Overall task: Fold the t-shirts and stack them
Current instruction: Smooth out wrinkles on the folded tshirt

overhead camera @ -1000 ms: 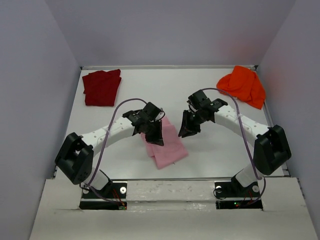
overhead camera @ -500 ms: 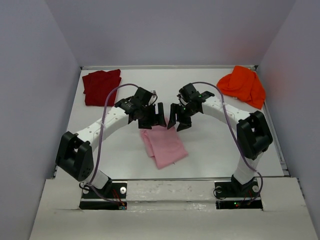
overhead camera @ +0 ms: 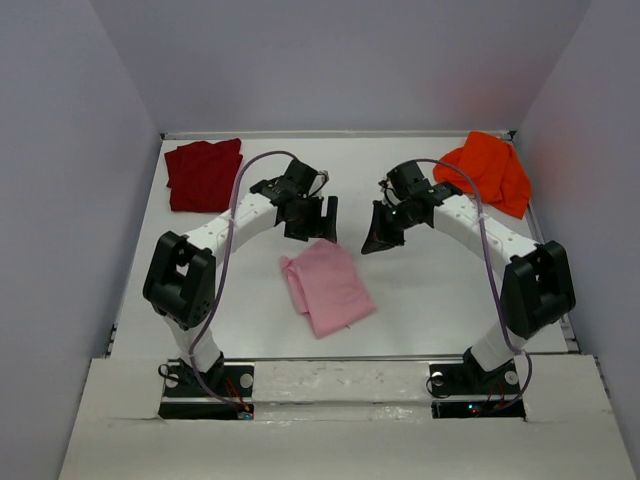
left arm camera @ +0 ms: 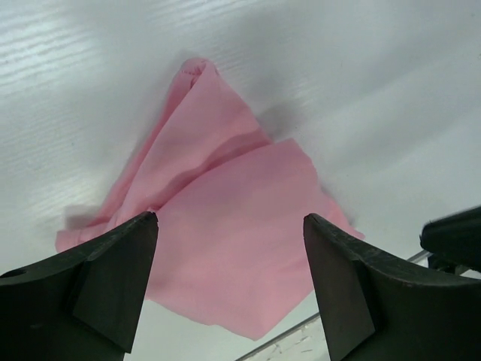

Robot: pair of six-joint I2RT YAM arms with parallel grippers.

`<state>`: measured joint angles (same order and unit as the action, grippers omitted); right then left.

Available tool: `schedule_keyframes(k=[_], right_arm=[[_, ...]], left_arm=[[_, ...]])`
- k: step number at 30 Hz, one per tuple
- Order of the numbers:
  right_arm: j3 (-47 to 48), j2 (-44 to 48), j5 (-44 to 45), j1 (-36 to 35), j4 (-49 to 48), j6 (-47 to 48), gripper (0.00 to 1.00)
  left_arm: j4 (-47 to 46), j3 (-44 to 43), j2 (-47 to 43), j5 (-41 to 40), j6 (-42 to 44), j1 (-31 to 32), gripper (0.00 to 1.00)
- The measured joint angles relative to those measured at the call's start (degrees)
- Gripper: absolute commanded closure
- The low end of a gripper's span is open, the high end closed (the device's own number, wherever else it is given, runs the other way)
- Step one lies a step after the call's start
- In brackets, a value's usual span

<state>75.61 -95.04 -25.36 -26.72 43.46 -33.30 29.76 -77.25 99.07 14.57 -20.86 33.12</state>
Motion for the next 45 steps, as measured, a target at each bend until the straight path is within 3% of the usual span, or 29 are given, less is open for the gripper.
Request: schedule_keyframes(k=[7, 14, 31, 38, 45], right_arm=[[-6.2, 5.1, -2.4, -0.1, 1.0, -1.6, 1.00], [-7.1, 5.1, -3.4, -0.1, 1.1, -1.6, 1.00], [-5.6, 5.1, -3.9, -0.1, 5.5, 0.5, 1.00], [-5.1, 5.1, -3.9, -0.1, 7.5, 1.8, 1.00], [-4.8, 5.1, -3.9, -0.1, 7.8, 2.3, 1.00]], left_arm=[[0.4, -4.3, 3.3, -1.7, 6.8, 0.0, 0.20], [2.8, -8.0, 6.1, -4.0, 15.5, 0.0, 0.16], [7.0, -7.3, 7.9, 14.2, 32.5, 0.2, 0.13], [8.5, -6.7, 8.5, 21.0, 36.2, 0.2, 0.16], [8.7, -6.7, 10.7, 22.5, 37.6, 0.2, 0.25]])
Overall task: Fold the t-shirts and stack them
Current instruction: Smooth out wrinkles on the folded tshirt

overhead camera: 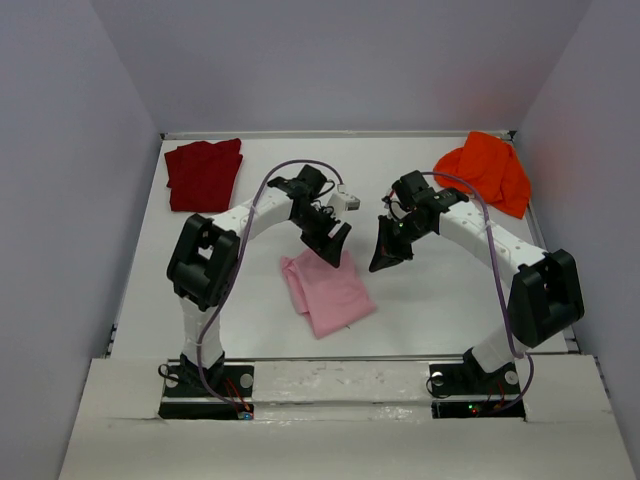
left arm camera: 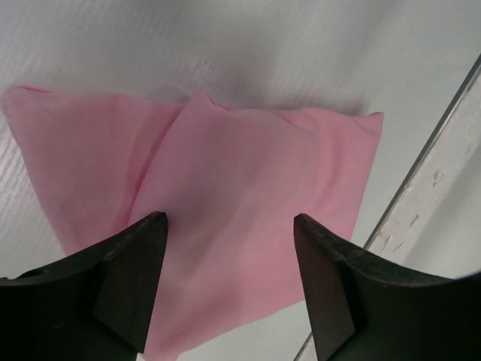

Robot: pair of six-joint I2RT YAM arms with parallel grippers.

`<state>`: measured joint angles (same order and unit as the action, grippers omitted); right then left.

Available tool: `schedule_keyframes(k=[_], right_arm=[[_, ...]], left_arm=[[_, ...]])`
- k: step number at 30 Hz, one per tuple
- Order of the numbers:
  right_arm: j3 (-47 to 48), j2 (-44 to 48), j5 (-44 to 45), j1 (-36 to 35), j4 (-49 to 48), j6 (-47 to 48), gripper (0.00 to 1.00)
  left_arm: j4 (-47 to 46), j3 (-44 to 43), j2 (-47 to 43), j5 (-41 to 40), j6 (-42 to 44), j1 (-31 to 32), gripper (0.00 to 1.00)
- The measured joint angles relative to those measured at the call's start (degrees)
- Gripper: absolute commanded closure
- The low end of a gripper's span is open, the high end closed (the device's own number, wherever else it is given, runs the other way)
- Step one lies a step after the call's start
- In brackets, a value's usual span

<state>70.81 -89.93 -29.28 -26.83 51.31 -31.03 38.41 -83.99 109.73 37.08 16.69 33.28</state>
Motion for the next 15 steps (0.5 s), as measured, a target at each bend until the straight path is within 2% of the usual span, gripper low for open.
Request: schedule_keyframes(k=[9, 15], right_arm=[[0.0, 0.1, 0.1, 0.0, 0.8, 0.2, 1.00], [0.0, 0.5, 0.1, 0.0, 0.8, 0.2, 1.00]], left_arm=[[0.0, 0.0, 4.3, -0.7, 0.5, 0.0, 0.35], [0.5, -1.3, 6.4, -2.7, 0.6, 0.0, 0.37]])
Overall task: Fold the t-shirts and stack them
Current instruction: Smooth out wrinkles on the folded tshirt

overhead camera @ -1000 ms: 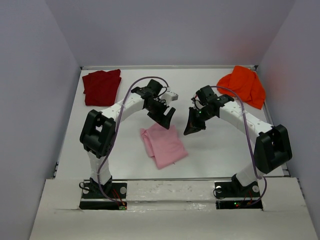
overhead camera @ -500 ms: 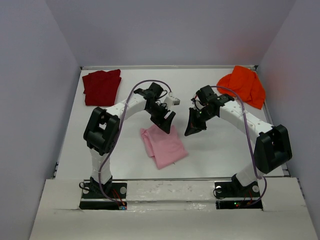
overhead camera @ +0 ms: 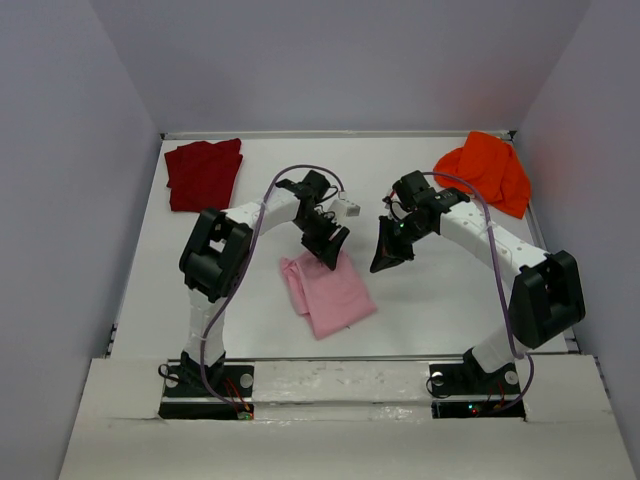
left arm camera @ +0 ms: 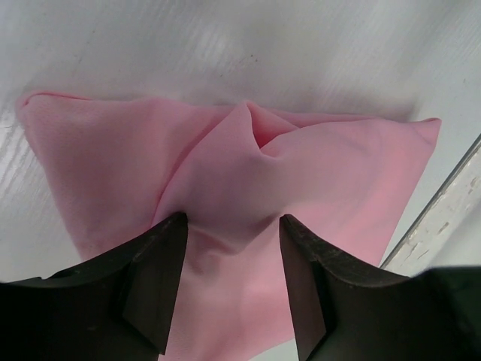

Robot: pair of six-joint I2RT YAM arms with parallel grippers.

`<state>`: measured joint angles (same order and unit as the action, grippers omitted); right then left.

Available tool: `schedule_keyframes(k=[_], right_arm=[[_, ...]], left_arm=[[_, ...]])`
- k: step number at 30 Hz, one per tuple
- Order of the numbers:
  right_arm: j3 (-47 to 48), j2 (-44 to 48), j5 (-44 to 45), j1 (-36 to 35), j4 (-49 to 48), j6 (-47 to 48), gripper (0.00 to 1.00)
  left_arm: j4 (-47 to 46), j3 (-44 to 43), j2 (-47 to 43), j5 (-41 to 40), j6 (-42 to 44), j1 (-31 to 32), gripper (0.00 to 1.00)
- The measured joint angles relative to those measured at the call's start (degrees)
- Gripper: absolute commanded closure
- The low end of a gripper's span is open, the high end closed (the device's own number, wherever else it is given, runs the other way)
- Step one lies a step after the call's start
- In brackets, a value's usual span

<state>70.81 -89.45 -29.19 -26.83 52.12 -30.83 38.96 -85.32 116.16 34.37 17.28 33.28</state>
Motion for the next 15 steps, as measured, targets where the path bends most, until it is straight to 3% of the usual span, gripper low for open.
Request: schedule_keyframes(k=[15], right_arm=[[0.0, 0.0, 0.0, 0.0, 0.0, 0.0, 1.00]], left_arm=[[1.5, -4.8, 0.0, -3.8, -0.2, 0.0, 0.40]])
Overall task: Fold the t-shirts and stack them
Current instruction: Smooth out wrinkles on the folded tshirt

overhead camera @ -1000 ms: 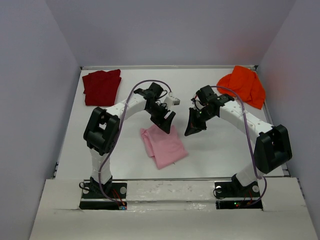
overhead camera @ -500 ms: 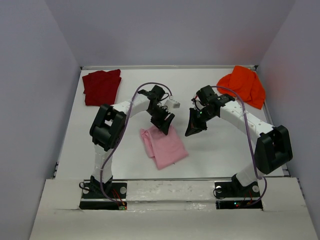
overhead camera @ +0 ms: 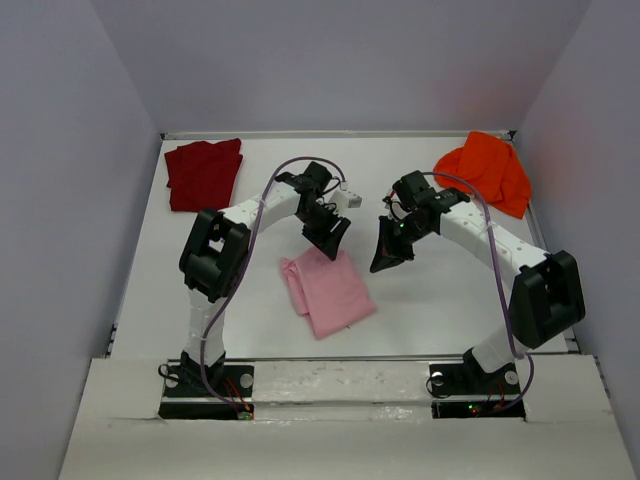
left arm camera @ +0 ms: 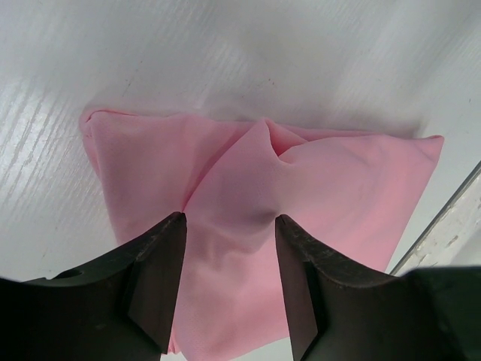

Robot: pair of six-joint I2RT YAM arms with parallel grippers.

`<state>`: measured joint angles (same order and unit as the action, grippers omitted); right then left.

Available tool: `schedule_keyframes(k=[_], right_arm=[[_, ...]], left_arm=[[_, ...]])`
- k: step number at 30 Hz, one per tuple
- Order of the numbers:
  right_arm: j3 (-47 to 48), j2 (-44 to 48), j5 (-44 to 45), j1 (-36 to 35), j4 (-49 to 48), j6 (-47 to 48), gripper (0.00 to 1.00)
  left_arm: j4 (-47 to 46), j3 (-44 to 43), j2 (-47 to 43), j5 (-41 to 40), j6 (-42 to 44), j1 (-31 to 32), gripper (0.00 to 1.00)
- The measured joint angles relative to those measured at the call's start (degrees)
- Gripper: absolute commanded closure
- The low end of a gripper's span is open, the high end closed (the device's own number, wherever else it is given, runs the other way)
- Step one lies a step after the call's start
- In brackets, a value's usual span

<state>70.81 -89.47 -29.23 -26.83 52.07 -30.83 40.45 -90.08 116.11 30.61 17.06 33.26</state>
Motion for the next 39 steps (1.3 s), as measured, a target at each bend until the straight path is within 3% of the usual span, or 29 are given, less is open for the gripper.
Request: schedule_keyframes(k=[16, 19, 23, 26, 31, 33, 35, 39], right_arm=[[0.0, -0.2, 0.0, 0.0, 0.0, 0.0, 1.00], [0.0, -0.2, 0.0, 0.0, 0.0, 0.0, 1.00], [0.0, -0.3, 0.0, 0.0, 0.0, 0.0, 1.00], [0.0, -0.3, 0.0, 0.0, 0.0, 0.0, 1.00], [0.0, -0.3, 0.0, 0.0, 0.0, 0.0, 1.00], [0.0, -0.3, 0.0, 0.0, 0.0, 0.0, 1.00], [0.0, -0.3, 0.0, 0.0, 0.0, 0.0, 1.00], [0.0, -0.3, 0.0, 0.0, 0.0, 0.0, 1.00]], left_arm=[[-0.3, 0.5, 0.0, 3.5, 0.0, 0.0, 0.40], [-0.3, 1.5, 0.0, 4.2, 0.0, 0.0, 0.51], [-0.3, 1.8, 0.1, 4.6, -0.2, 0.0, 0.55], [-0.3, 1.8, 0.3, 4.9, -0.2, 0.0, 0.71], [-0.3, 1.8, 0.5, 5.5, -0.3, 0.0, 0.80], [-0.3, 1.8, 0.5, 5.6, -0.4, 0.0, 0.94], [-0.3, 1.9, 0.5, 5.8, -0.4, 0.0, 1.00], [-0.3, 1.9, 0.5, 5.8, -0.5, 0.0, 1.00]])
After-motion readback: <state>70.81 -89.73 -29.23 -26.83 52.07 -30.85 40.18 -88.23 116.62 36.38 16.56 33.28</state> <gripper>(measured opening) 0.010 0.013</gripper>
